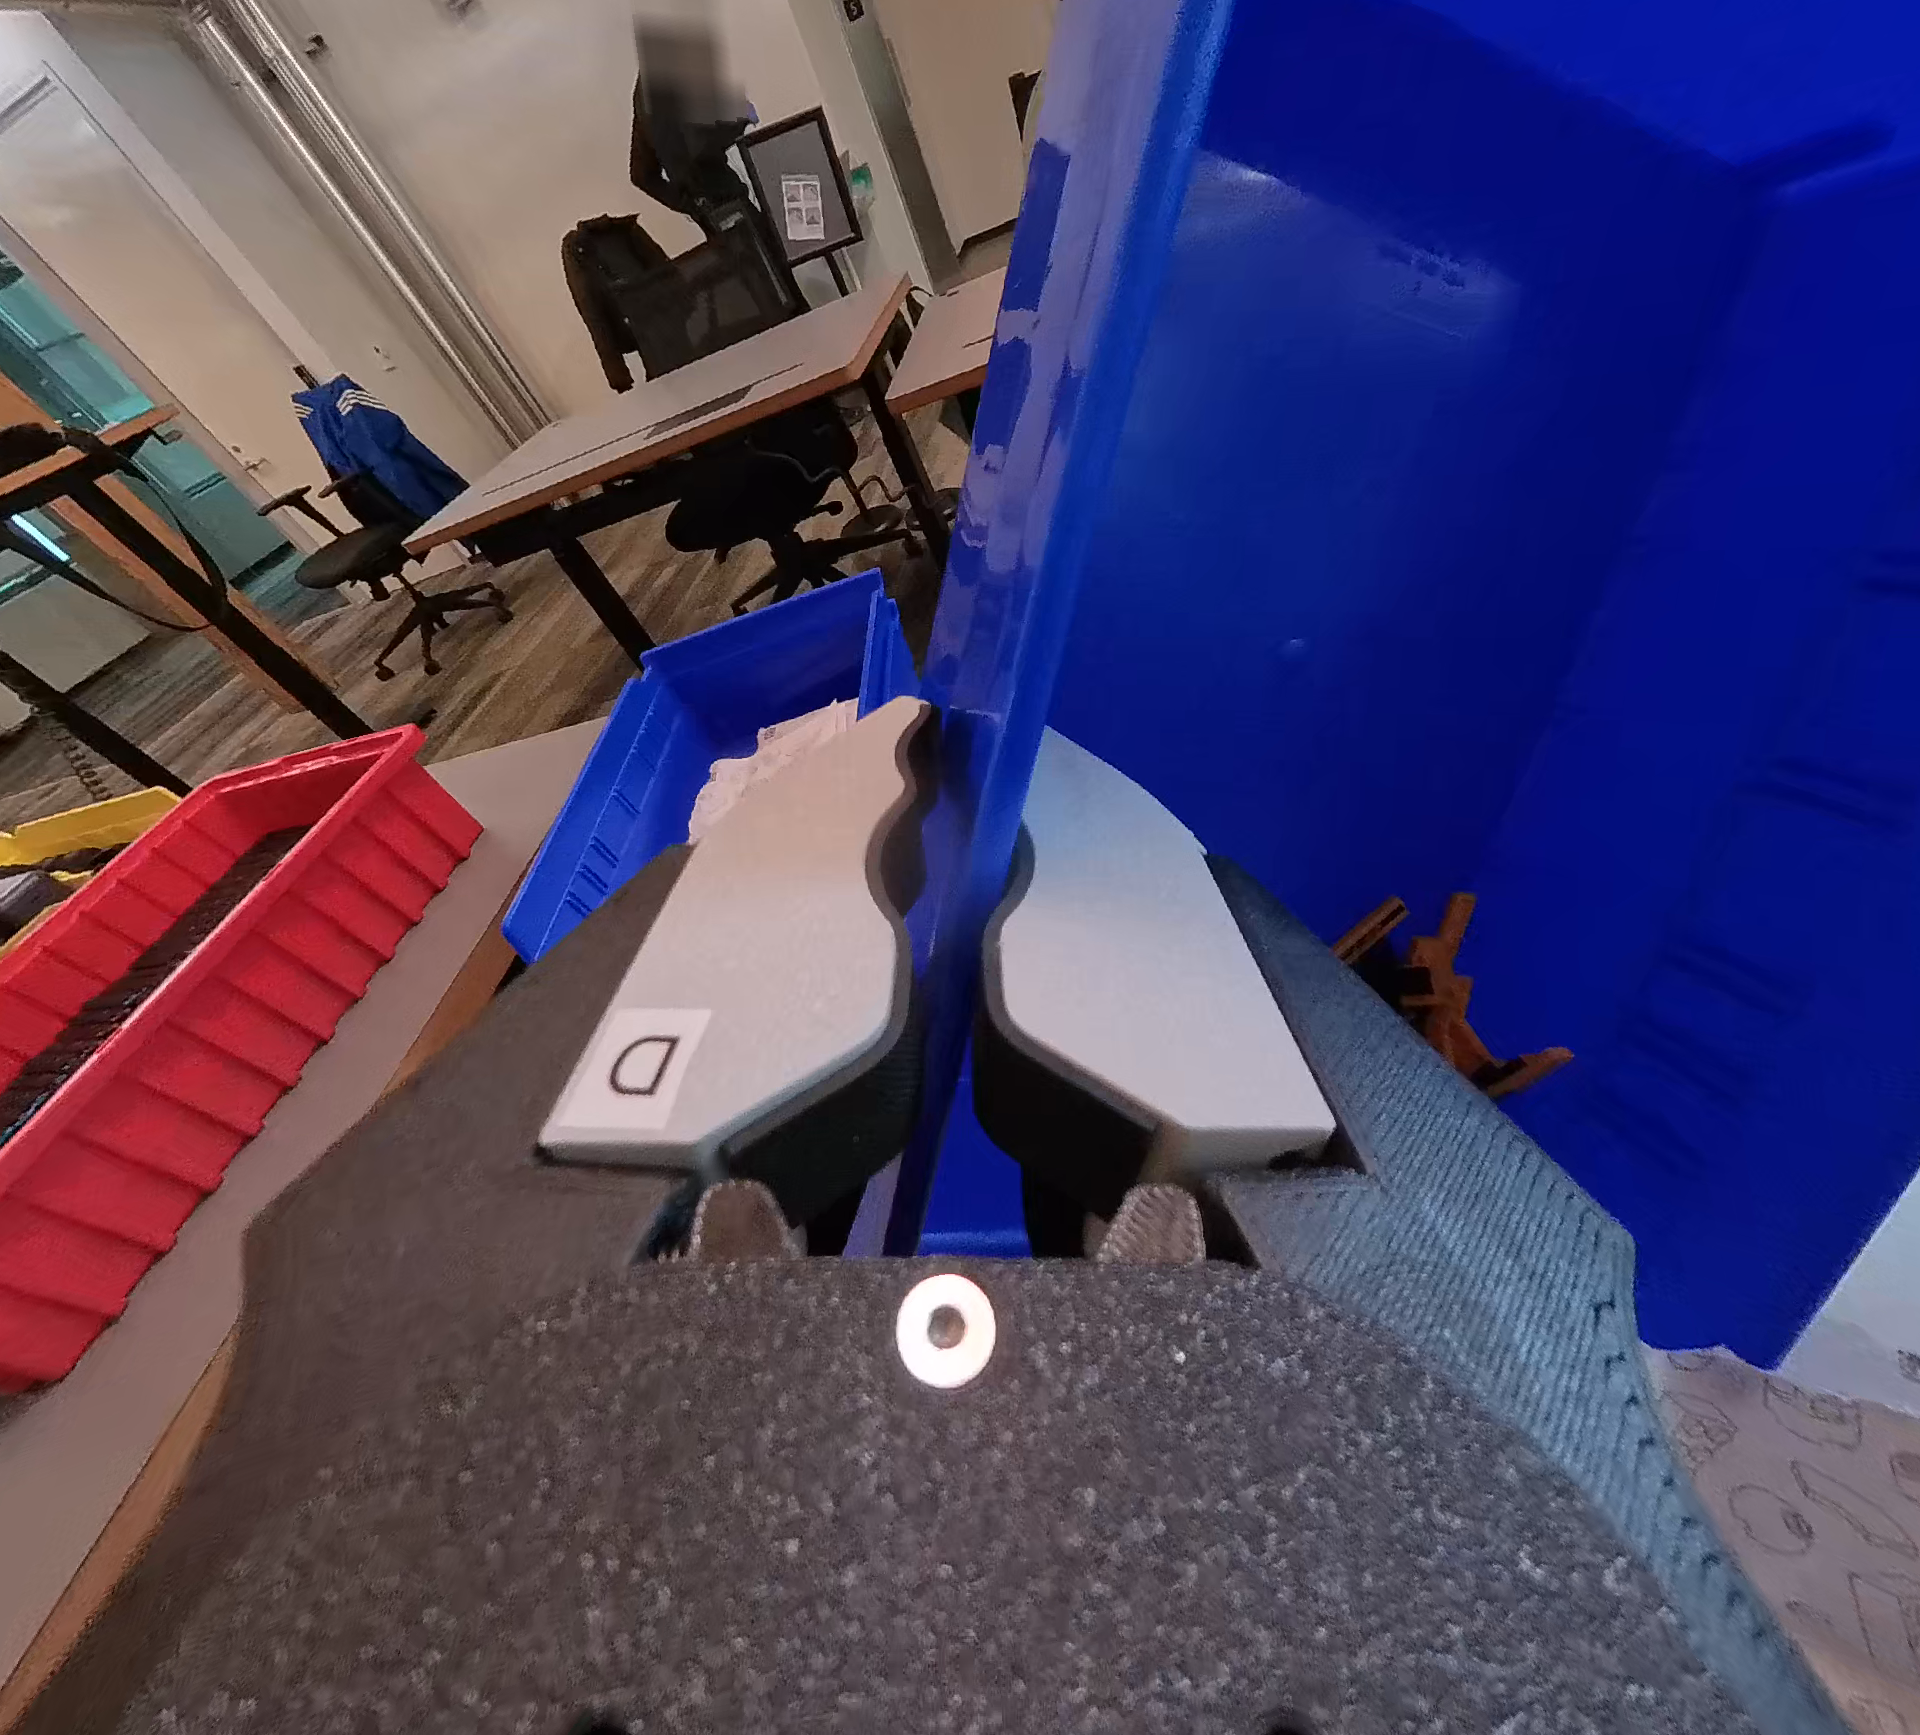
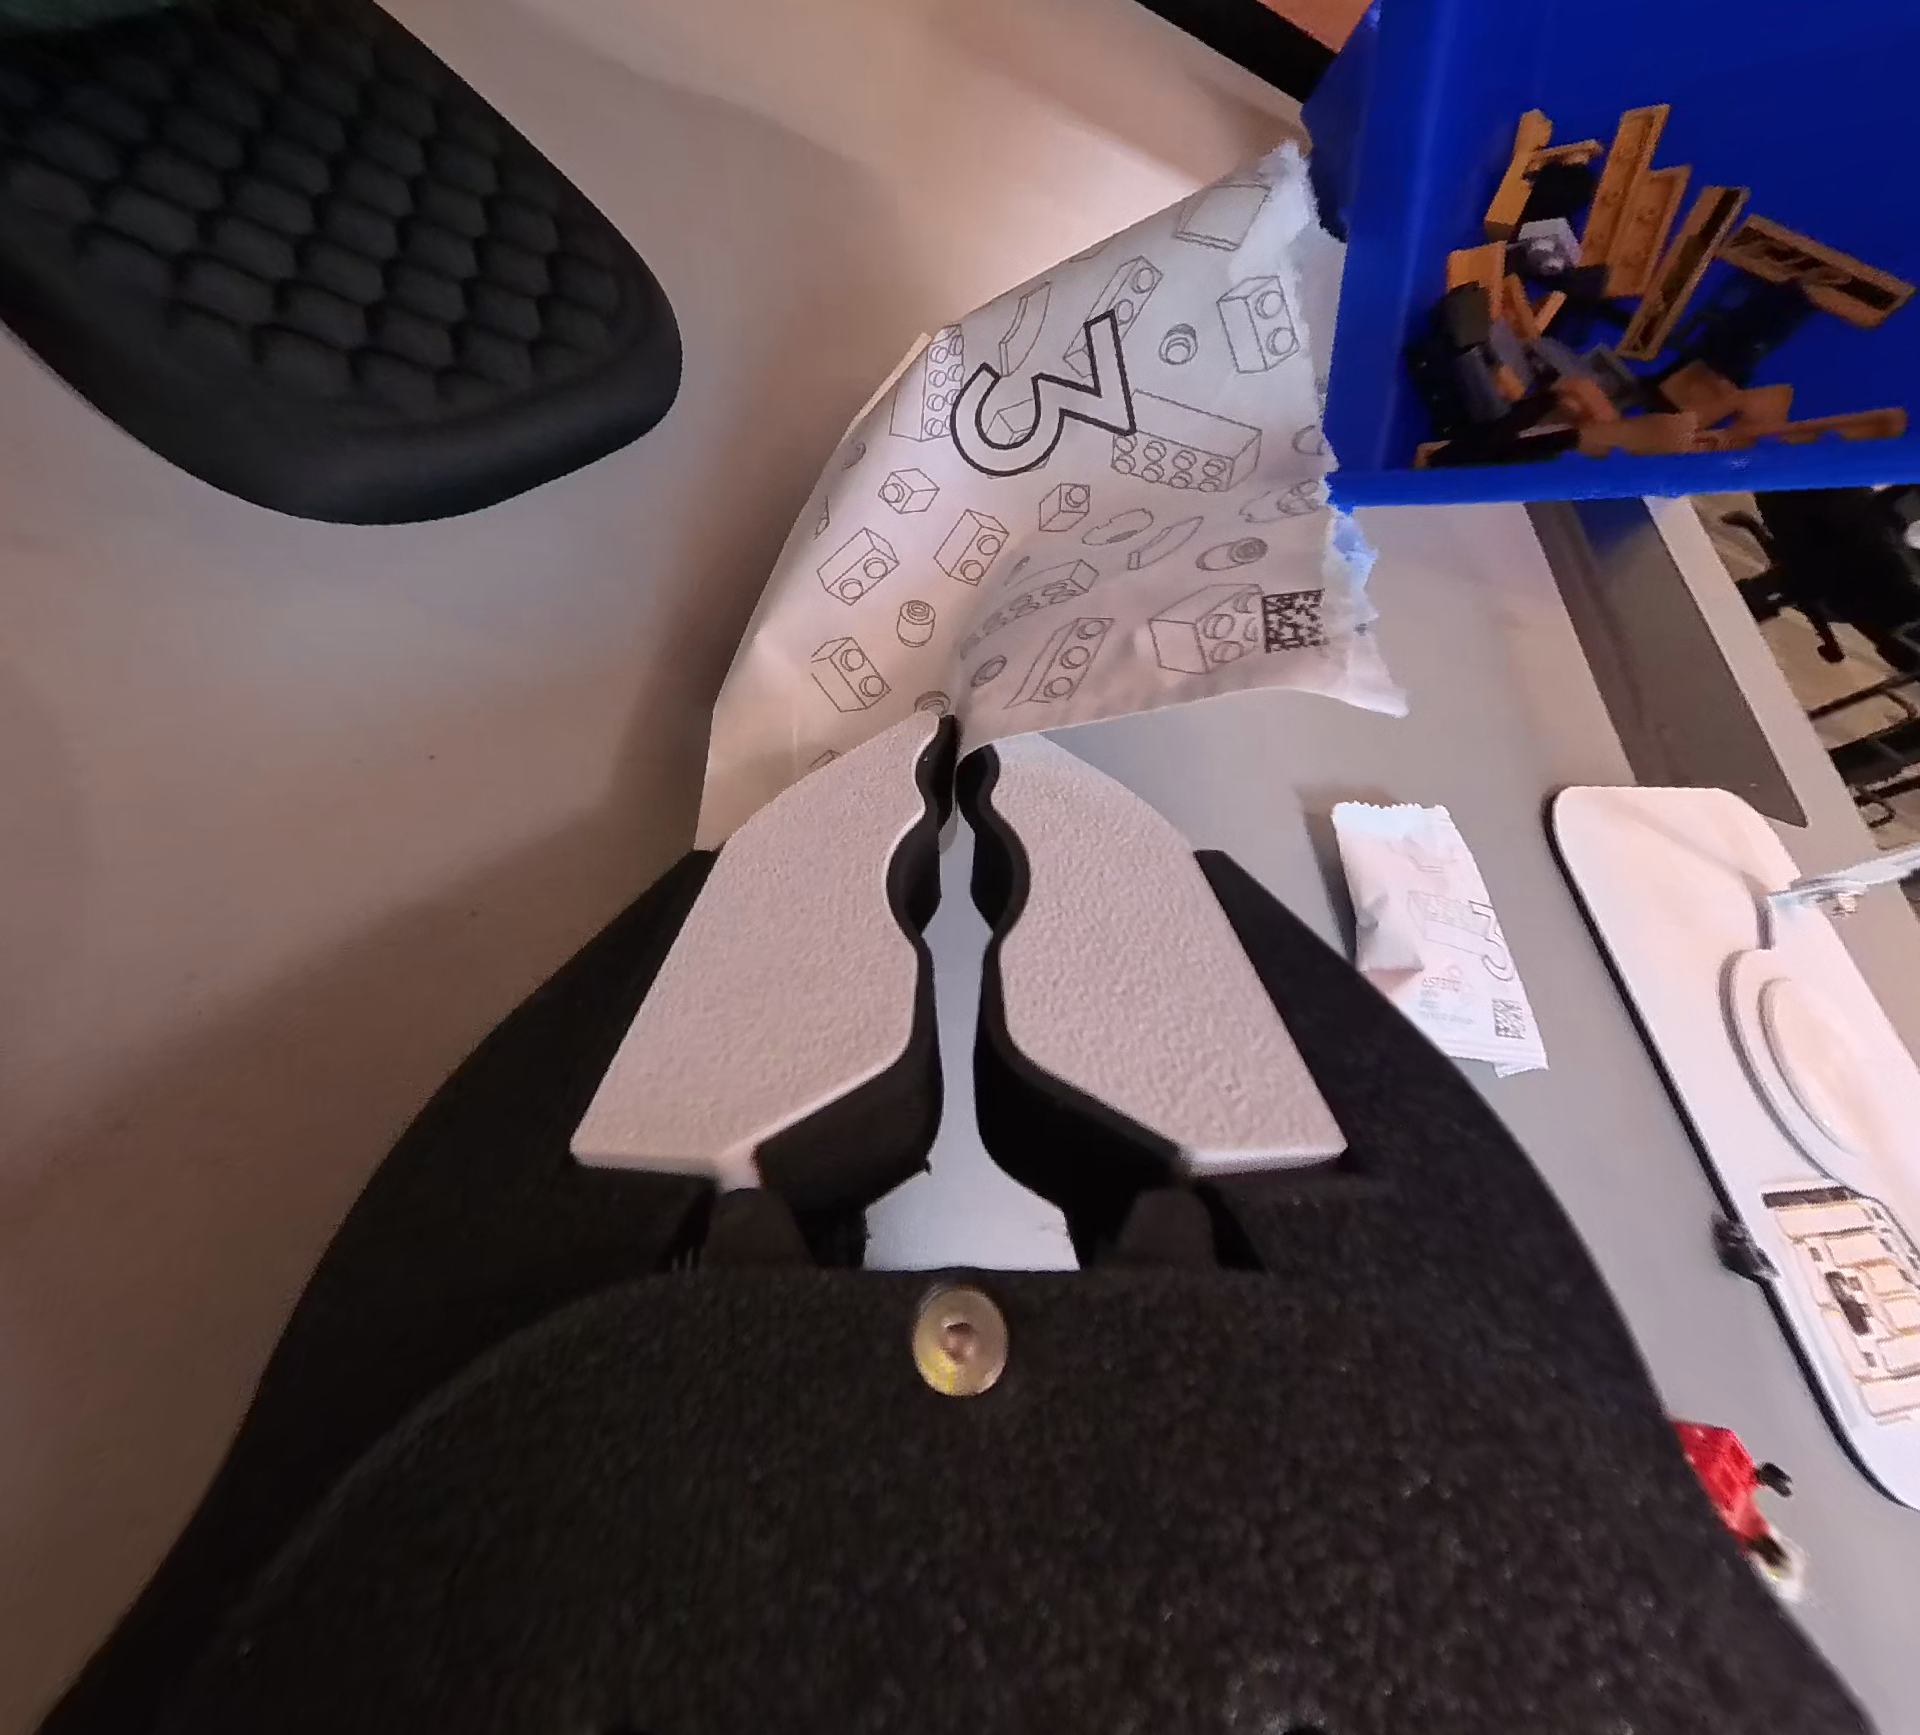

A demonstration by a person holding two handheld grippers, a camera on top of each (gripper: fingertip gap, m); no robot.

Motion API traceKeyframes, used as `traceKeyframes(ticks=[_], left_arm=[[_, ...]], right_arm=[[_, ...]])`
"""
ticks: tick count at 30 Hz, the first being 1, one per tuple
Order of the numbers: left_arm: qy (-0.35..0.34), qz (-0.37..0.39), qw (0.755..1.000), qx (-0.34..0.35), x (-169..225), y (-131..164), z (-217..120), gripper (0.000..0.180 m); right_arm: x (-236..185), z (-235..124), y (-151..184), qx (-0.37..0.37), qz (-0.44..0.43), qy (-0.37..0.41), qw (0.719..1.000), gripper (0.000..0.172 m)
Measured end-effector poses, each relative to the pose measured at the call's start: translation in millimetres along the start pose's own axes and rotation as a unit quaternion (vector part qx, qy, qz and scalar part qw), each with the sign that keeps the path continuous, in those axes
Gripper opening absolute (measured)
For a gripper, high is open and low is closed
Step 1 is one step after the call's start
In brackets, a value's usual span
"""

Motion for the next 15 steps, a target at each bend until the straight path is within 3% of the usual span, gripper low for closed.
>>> traceKeyframes(ticks=[15], left_arm=[[-0.029,0.049,0.997,0.058,22,-9,-20,0.006]], right_arm=[[19,-4,7,0.017,0.063,0.008,0.998,0.0]])
Point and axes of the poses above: each gripper's, where its closed fingertips meet, z out along the fingers, y out of its underside, x = y × z across the jaws, the point moved 3 cm from there along -z, back along the fingers, and after that the axes turned 14 degrees about -x, right-handed, at the moved point
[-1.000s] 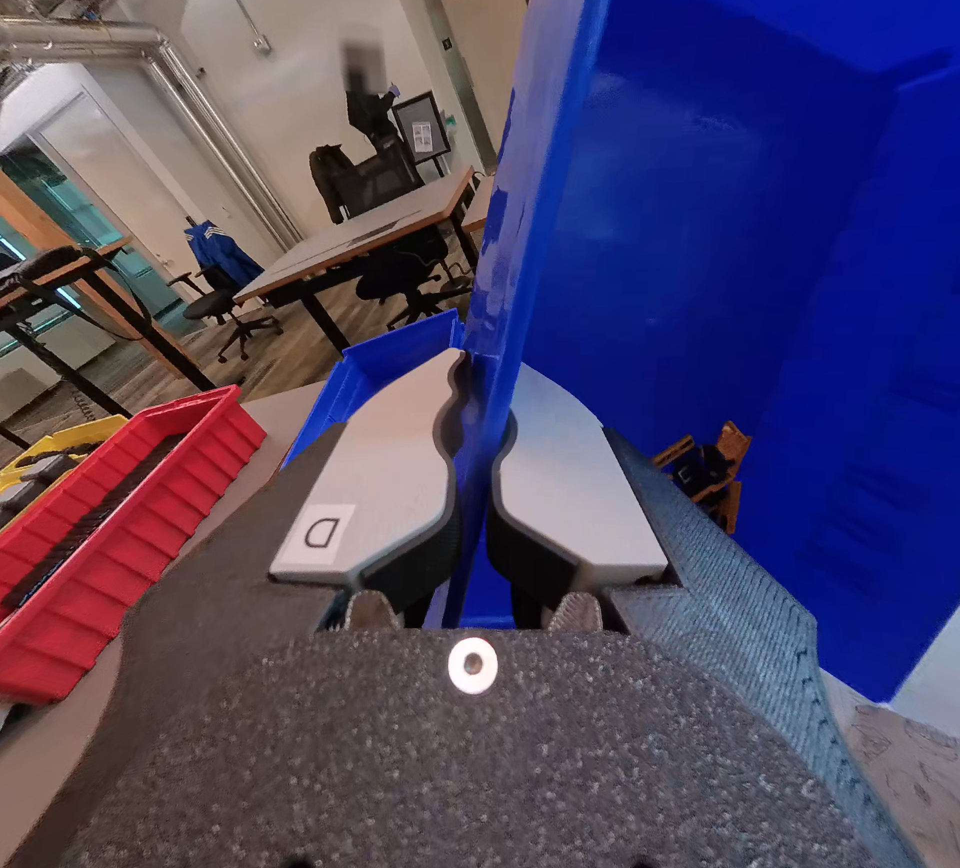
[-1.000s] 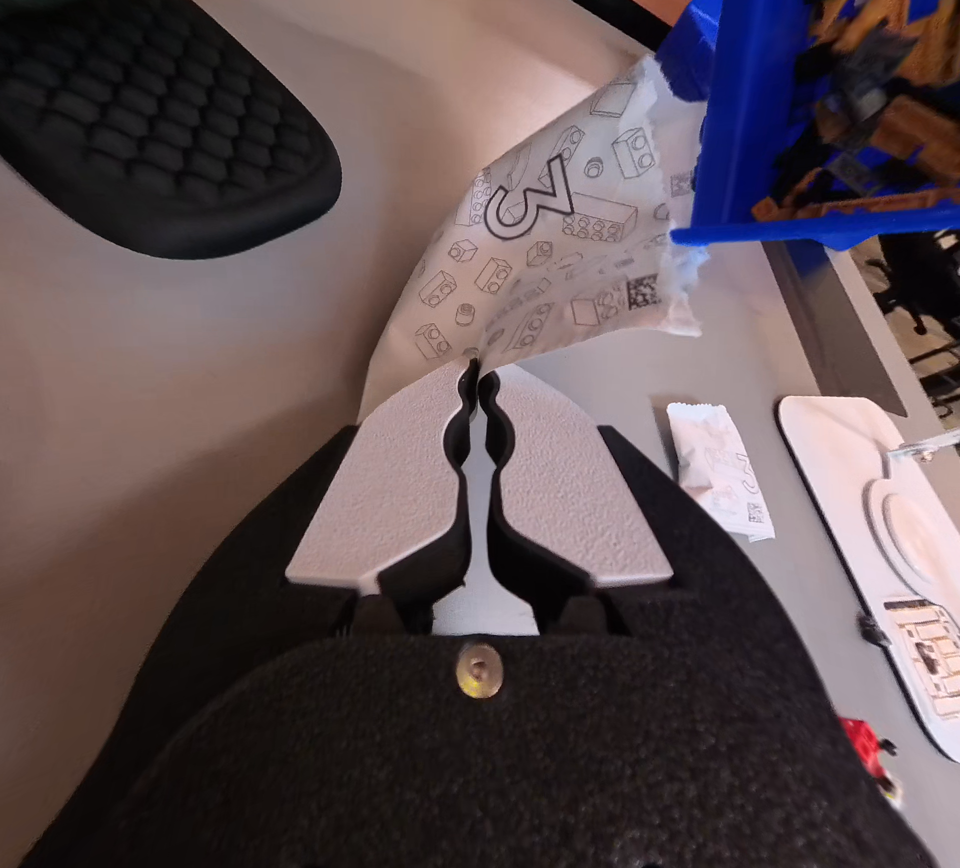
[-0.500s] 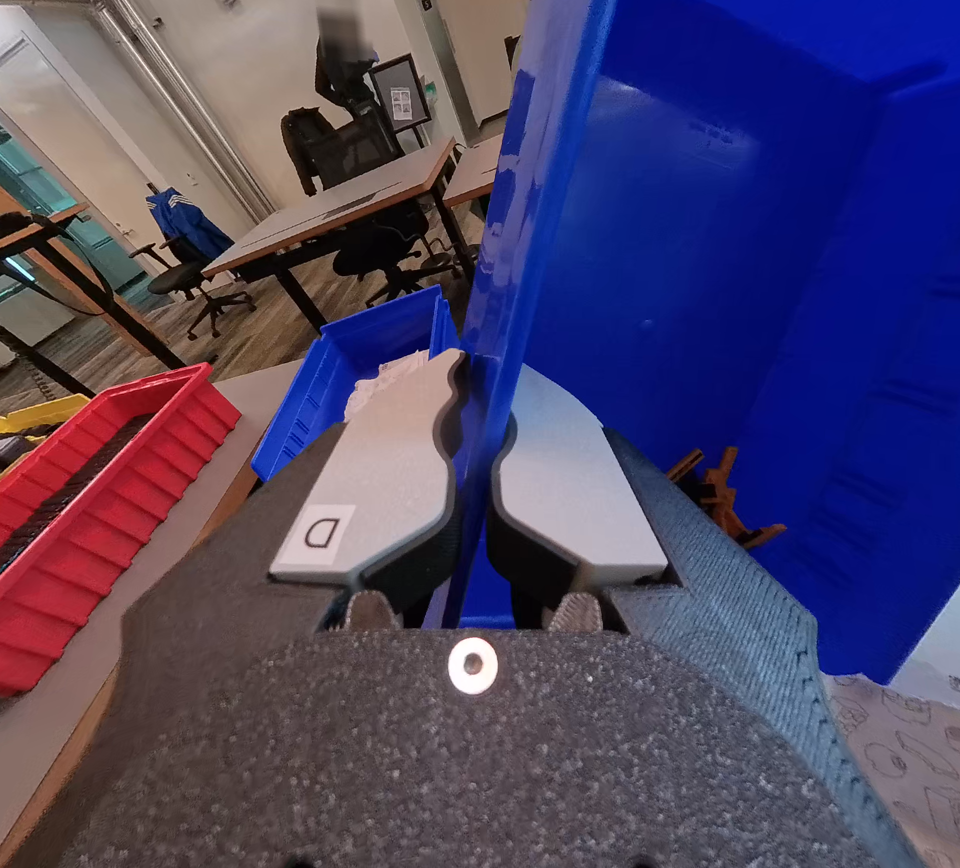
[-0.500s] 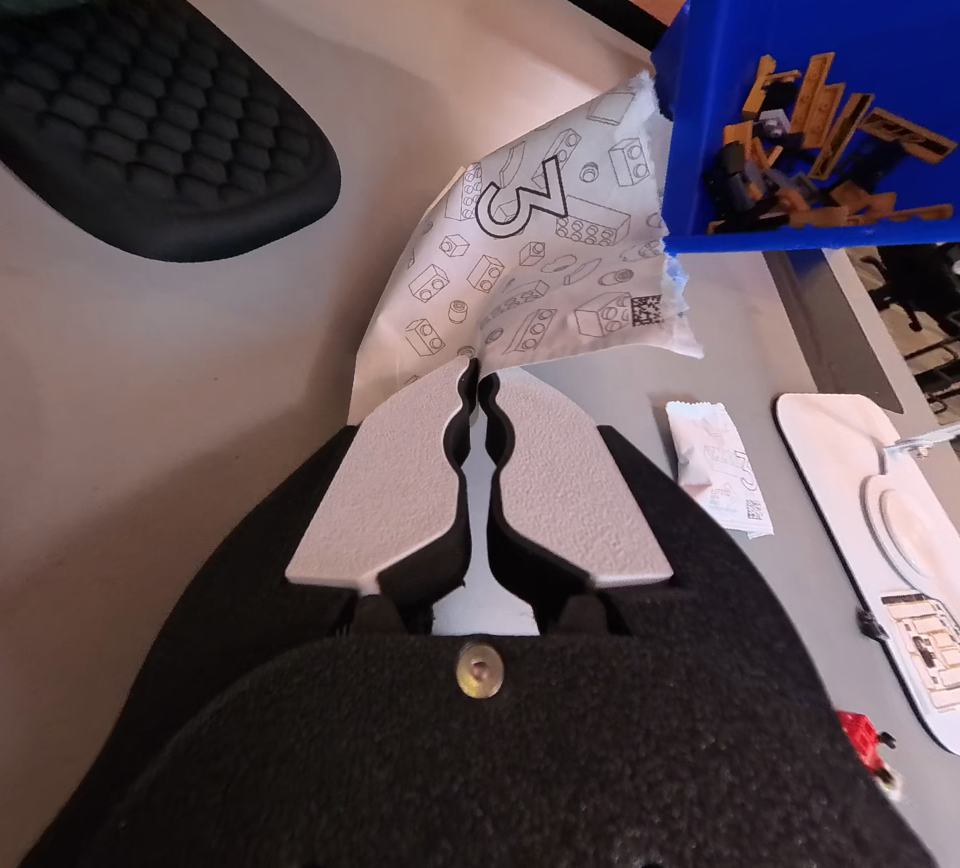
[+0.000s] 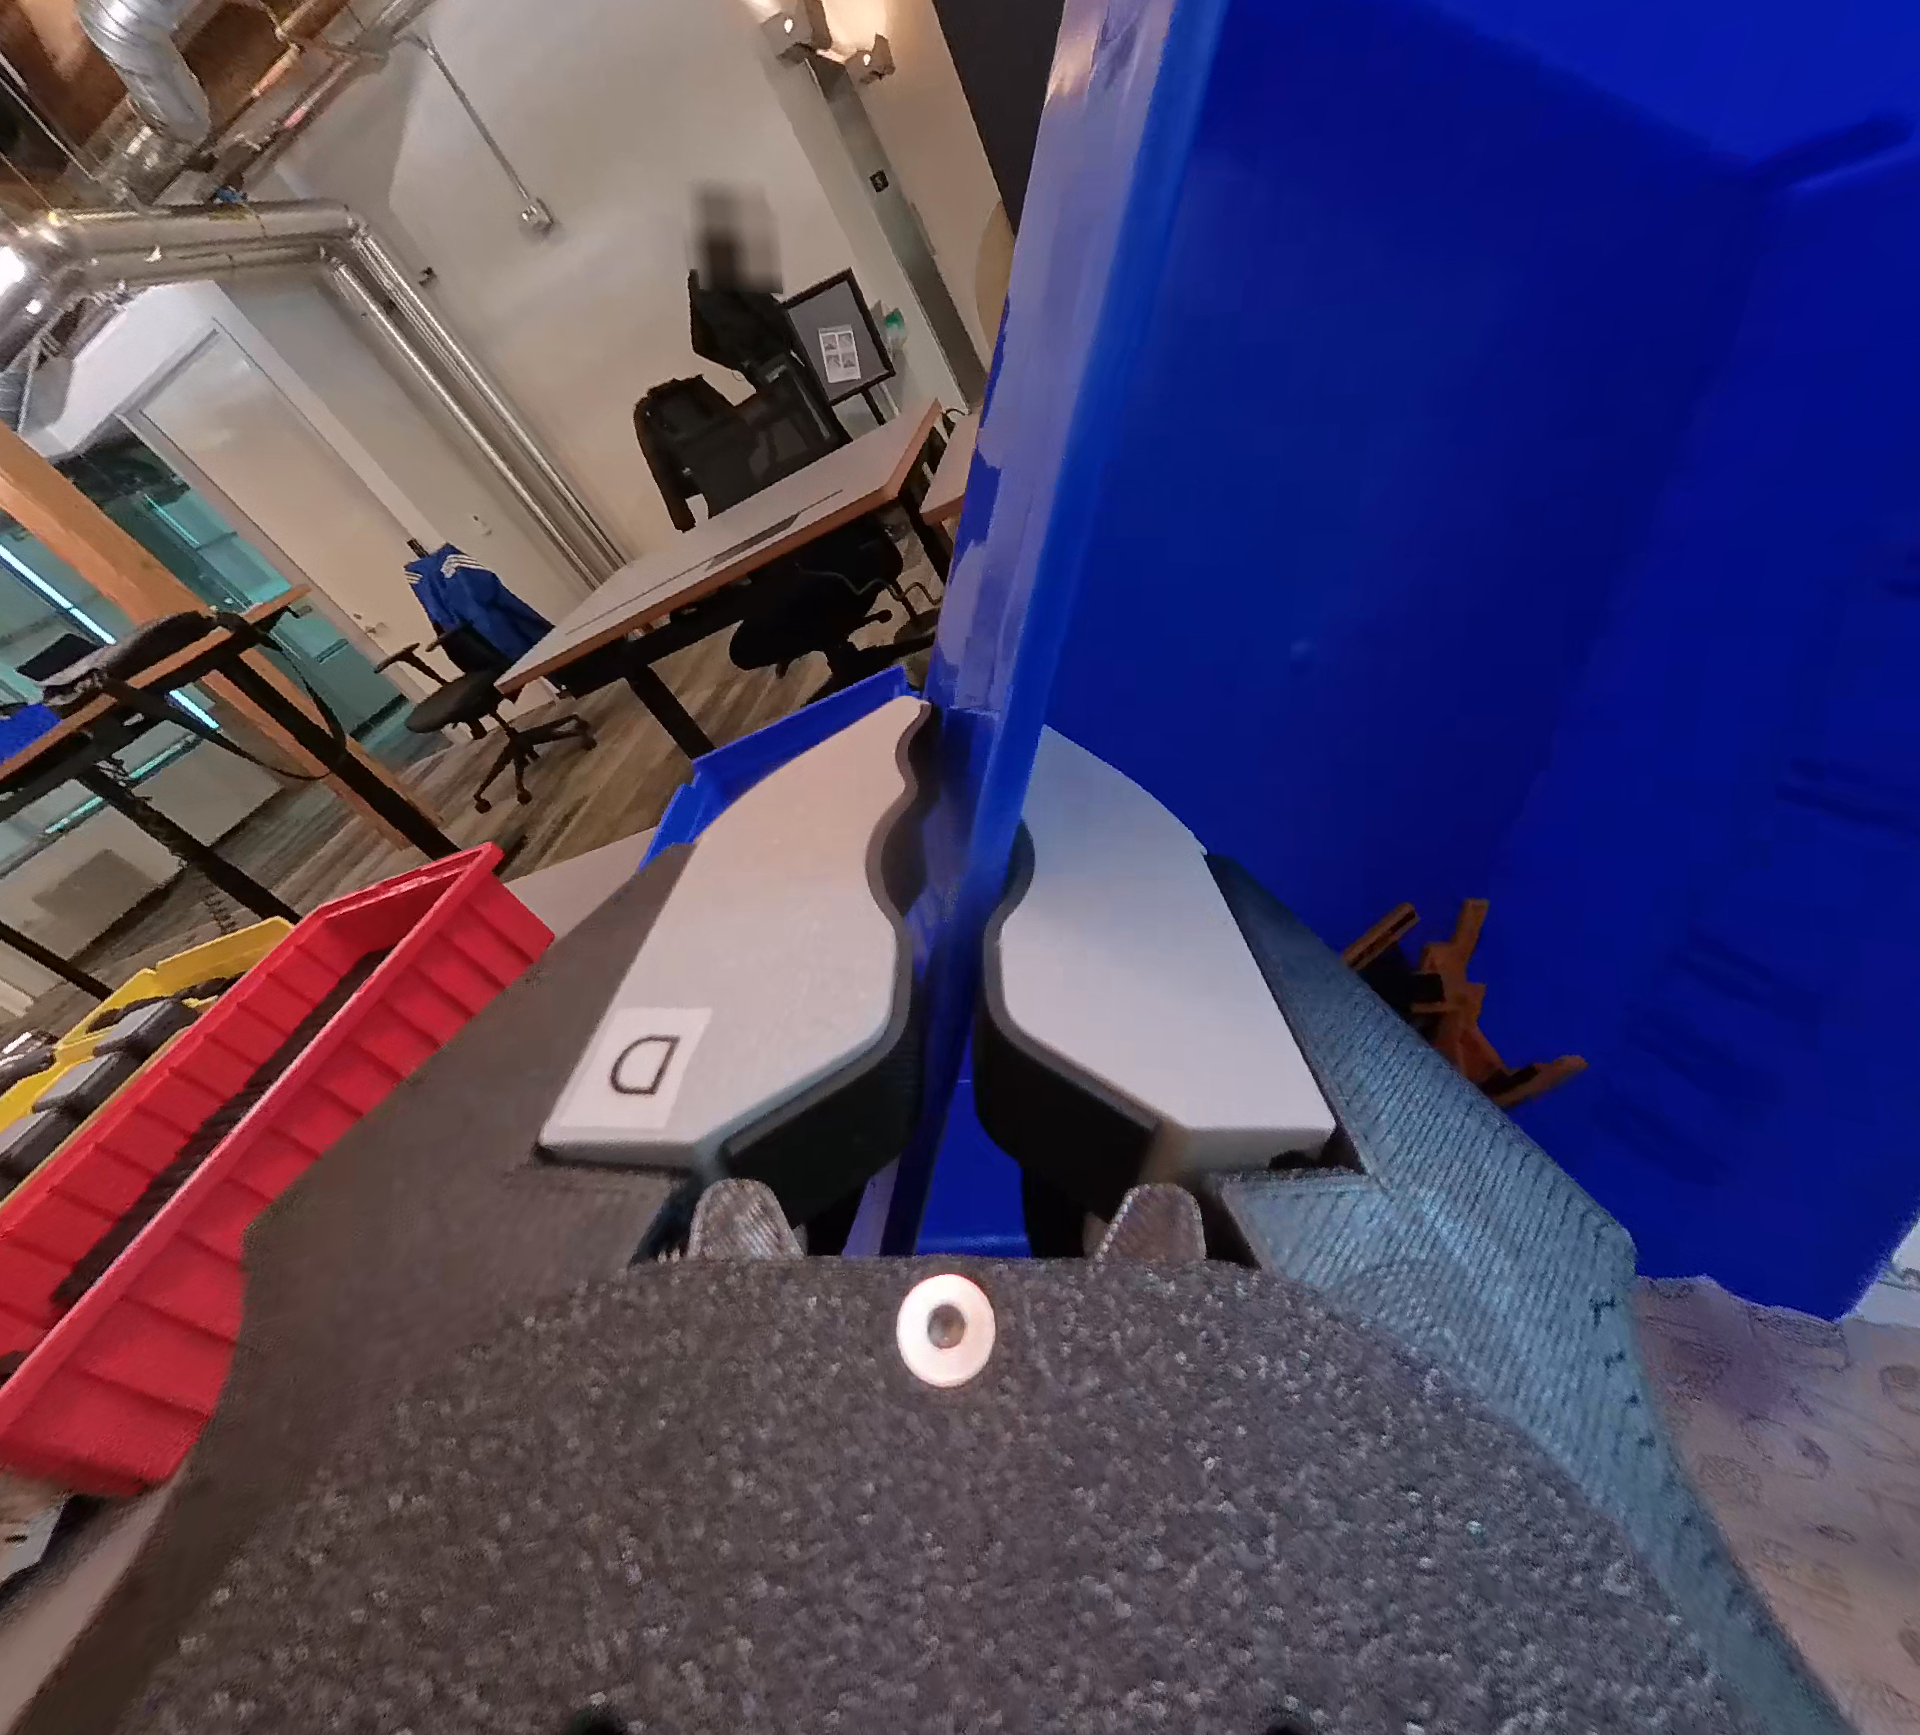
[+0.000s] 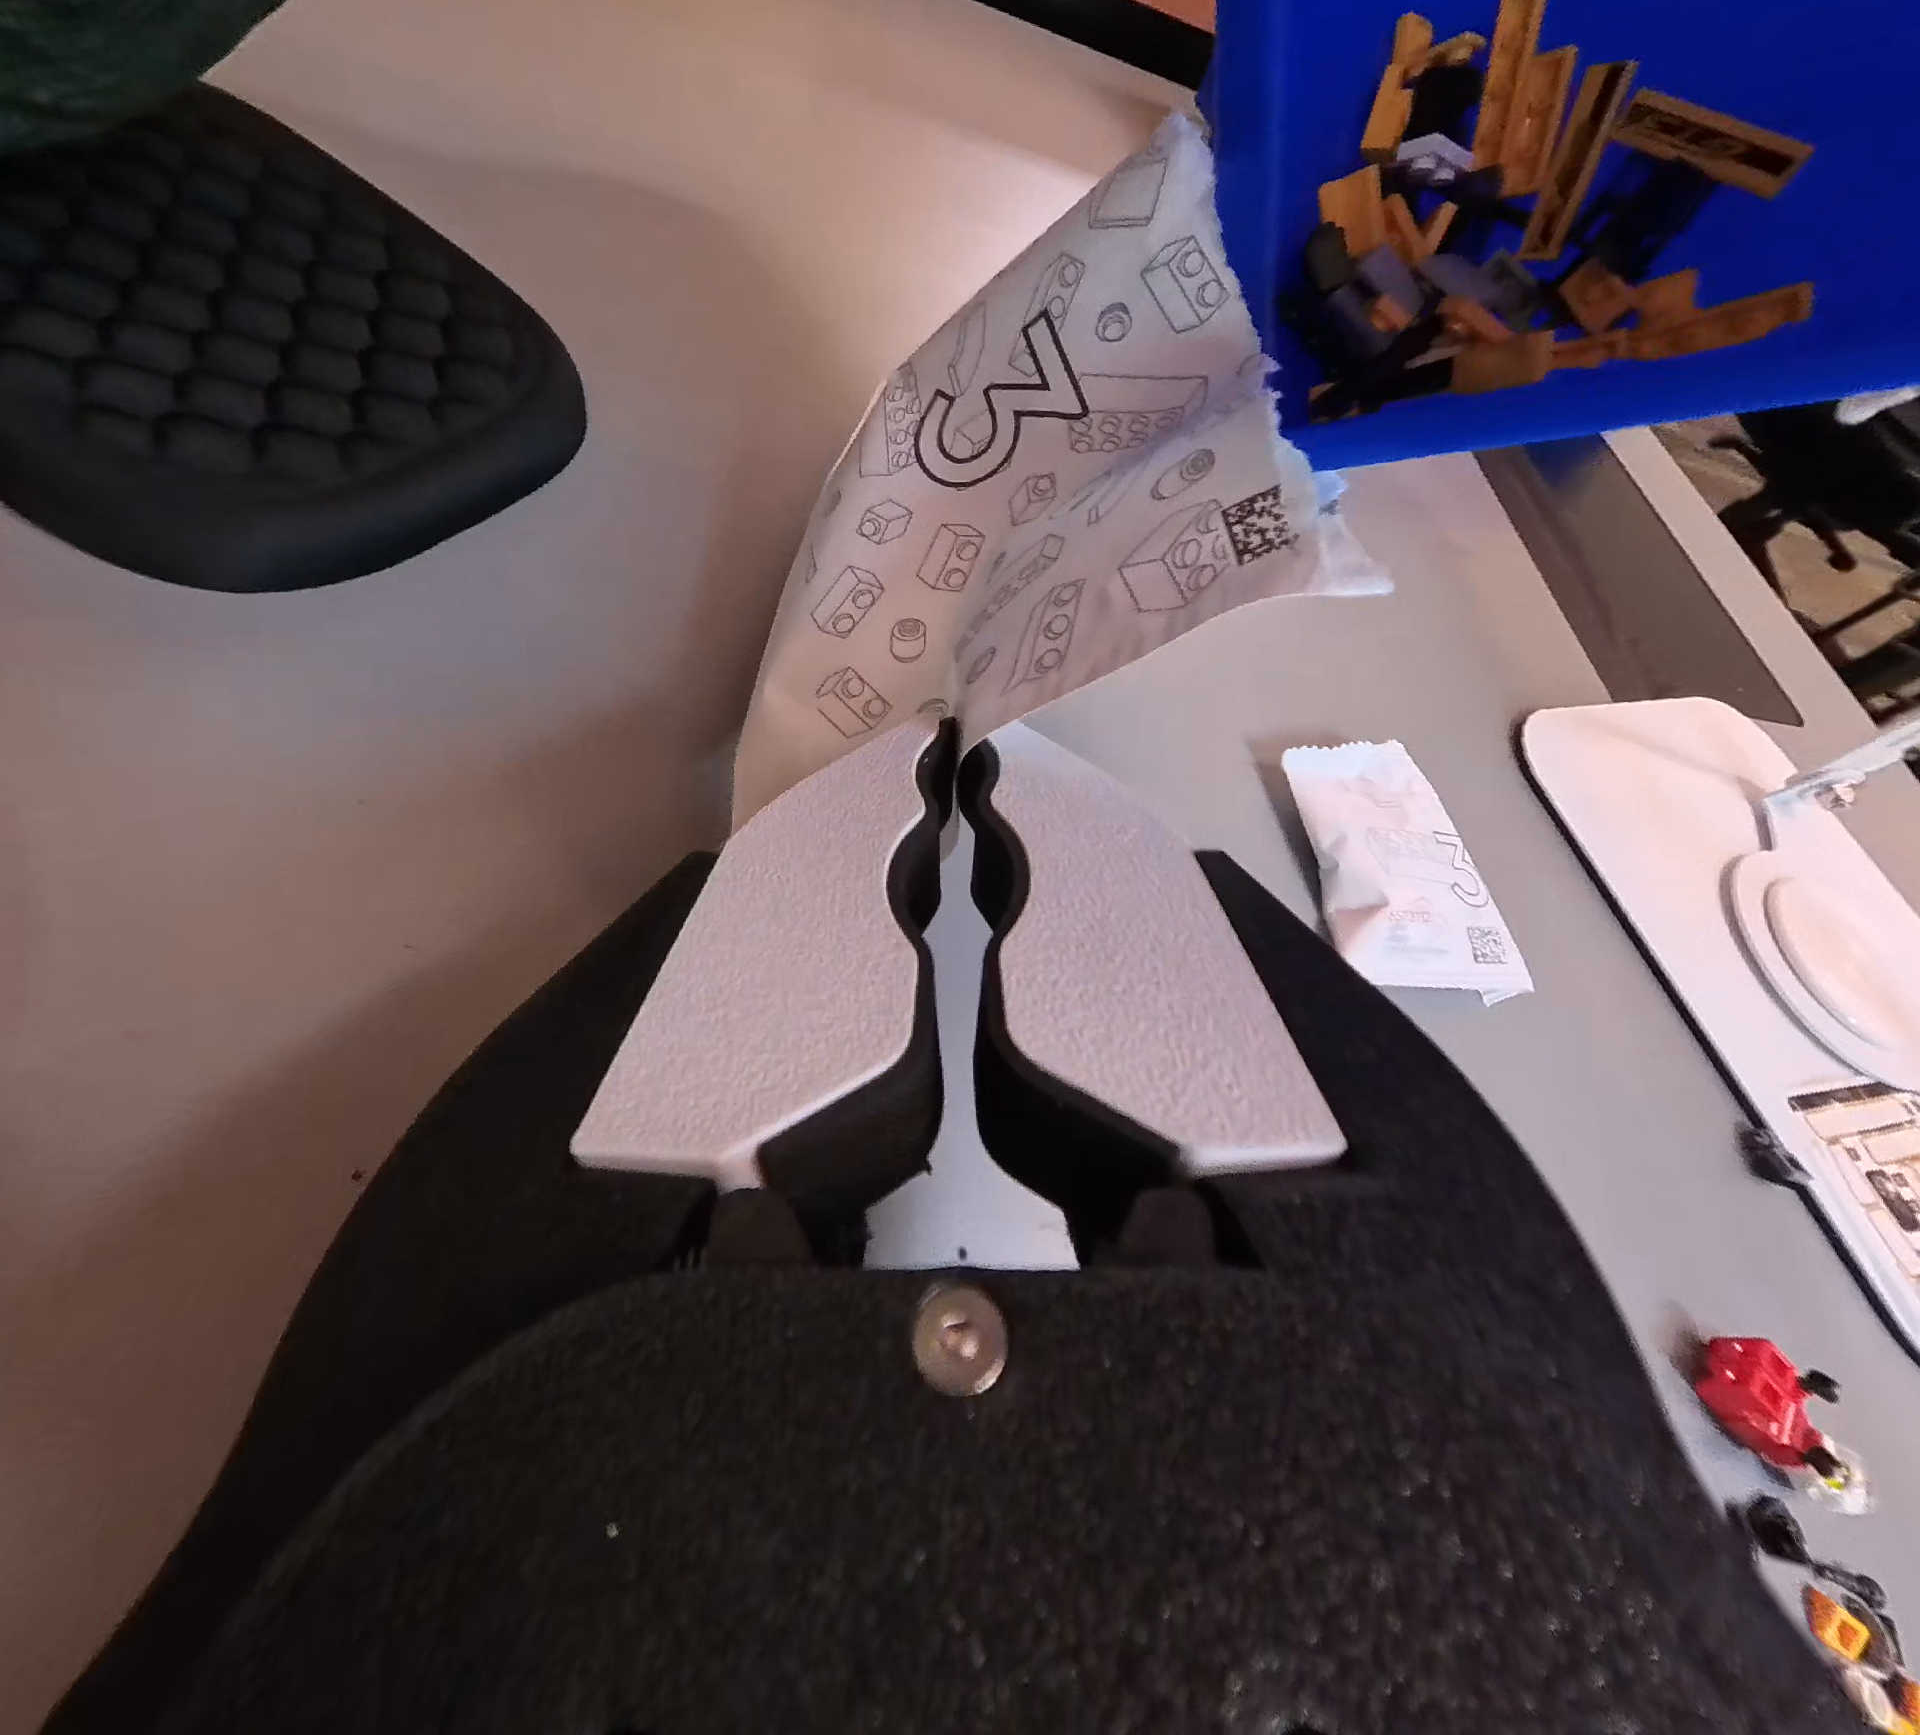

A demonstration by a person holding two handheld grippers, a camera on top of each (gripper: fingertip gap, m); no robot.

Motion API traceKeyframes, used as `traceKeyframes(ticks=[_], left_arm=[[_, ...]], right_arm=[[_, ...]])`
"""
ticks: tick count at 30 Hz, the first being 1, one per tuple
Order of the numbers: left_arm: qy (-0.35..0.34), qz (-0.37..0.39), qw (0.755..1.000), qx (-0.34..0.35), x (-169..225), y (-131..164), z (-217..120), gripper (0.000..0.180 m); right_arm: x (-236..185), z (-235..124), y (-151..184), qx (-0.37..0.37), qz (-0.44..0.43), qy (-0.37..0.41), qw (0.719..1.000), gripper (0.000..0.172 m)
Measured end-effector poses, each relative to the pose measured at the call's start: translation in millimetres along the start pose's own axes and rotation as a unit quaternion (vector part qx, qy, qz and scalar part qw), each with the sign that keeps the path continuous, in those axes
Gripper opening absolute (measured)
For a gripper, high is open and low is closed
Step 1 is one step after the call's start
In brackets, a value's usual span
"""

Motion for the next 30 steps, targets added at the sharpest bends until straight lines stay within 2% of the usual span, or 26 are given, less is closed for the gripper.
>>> traceKeyframes(ticks=[11,30], left_arm=[[-0.018,0.03,0.997,0.067,16,-9,-17,0.005],[-0.028,0.066,0.992,0.109,33,-19,-28,0.005]], right_arm=[[7,-1,1,0.002,0.009,0.017,1.0,0.0],[9,-4,-1,0.023,0.039,0.005,0.999,0.0]])
Point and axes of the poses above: each gripper's, where its closed fingertips meet, z out along the fingers, y out of its underside, x = y × z across the jaws, the point moved 3 cm from there along -z, back along the fingers, and after that the axes turned 14 degrees about -x, right-handed, at the moved point
